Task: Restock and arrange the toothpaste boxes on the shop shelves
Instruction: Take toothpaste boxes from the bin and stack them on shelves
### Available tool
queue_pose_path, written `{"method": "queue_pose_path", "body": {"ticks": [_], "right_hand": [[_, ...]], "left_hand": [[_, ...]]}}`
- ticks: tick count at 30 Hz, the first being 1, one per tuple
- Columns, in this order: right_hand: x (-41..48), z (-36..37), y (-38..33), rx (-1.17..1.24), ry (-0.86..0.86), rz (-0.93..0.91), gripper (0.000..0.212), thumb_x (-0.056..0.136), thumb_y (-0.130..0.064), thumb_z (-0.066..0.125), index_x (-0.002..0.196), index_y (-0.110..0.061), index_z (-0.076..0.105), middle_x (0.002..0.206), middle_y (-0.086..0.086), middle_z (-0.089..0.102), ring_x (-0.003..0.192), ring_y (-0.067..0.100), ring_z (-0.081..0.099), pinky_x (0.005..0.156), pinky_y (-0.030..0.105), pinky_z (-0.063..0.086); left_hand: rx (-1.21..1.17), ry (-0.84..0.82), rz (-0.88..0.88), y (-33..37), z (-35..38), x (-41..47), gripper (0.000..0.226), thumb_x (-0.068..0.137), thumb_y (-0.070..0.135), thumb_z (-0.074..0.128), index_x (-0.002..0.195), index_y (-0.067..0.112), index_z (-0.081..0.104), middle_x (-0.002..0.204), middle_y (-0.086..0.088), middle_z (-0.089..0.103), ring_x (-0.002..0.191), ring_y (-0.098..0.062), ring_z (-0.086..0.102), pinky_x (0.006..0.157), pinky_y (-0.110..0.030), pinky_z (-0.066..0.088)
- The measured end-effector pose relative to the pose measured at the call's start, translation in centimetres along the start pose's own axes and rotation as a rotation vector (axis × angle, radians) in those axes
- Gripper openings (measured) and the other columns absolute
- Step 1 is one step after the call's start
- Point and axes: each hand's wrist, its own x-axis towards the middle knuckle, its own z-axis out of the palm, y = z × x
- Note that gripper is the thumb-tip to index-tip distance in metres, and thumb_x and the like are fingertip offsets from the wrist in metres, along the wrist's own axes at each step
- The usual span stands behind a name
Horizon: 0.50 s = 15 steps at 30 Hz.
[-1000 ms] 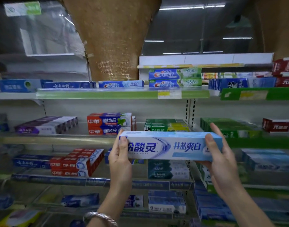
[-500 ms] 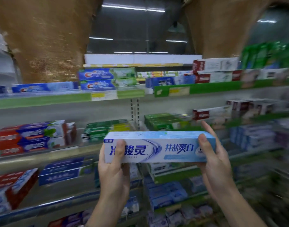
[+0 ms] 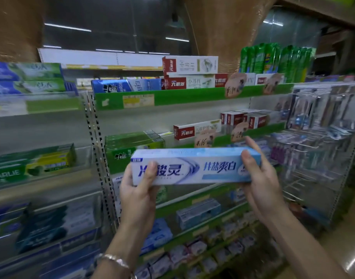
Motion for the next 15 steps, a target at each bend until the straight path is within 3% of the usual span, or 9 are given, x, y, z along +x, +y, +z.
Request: {"method": "queue_pose_path", "body": {"ticks": [2, 4, 10, 13, 15], "right_hand": [[2.4, -0.2, -0.4, -0.008, 0.031, -0.033, 0.06, 0.054, -0.071, 0.07, 0.11, -0.056, 0.055, 0.107, -0.008, 0.063, 0.095, 0.012, 0.065, 0.077, 0.033, 0.057], [4.7, -0.3, -0.5, -0.035, 0.082, -0.068, 0.056, 0.068, -0.057, 0.062, 0.121, -0.045, 0.053, 0.112, -0.007, 0.061, 0.102, 0.019, 0.063, 0.079, 0.041, 0.057], [10.3, -0.4, 0.7, -0.119, 0.157, -0.146, 0.066, 0.068, -0.055, 0.06, 0.13, -0.034, 0.053, 0.116, -0.007, 0.061, 0.103, 0.018, 0.064, 0.078, 0.045, 0.058], [12.9, -1.1, 2.5, -0.123, 0.183, -0.135, 0.066, 0.068, -0.054, 0.062, 0.129, -0.032, 0.054, 0.112, -0.013, 0.061, 0.104, 0.015, 0.063, 0.08, 0.045, 0.058], [14.2, -2.0, 4.8, -0.098, 0.201, -0.089, 0.062, 0.065, -0.053, 0.065, 0.123, -0.032, 0.058, 0.108, -0.011, 0.065, 0.103, 0.015, 0.064, 0.082, 0.046, 0.057]], "left_hand": [[0.043, -0.021, 0.041, 0.0, 1.2, 1.9, 0.037, 0.069, 0.028, 0.071, 0.102, 0.011, 0.062, 0.086, -0.003, 0.074, 0.081, -0.016, 0.07, 0.066, -0.022, 0.057], [0.082, -0.046, 0.085, -0.1, 2.2, 3.9, 0.031, 0.073, 0.023, 0.064, 0.102, 0.011, 0.063, 0.086, -0.001, 0.074, 0.081, -0.014, 0.071, 0.068, -0.025, 0.058], [0.122, -0.037, 0.128, -1.9, 3.0, 8.6, 0.043, 0.076, 0.031, 0.064, 0.112, 0.008, 0.062, 0.102, -0.009, 0.069, 0.093, -0.021, 0.068, 0.076, -0.032, 0.059], [0.286, -0.095, 0.198, -3.3, 2.2, 10.5, 0.047, 0.072, 0.035, 0.075, 0.112, 0.013, 0.063, 0.101, -0.005, 0.072, 0.095, -0.019, 0.068, 0.075, -0.025, 0.057], [0.424, -0.157, 0.189, -4.9, 1.3, 10.8, 0.044, 0.067, 0.026, 0.073, 0.11, 0.02, 0.063, 0.103, 0.001, 0.072, 0.096, -0.013, 0.069, 0.073, -0.021, 0.056]]}}
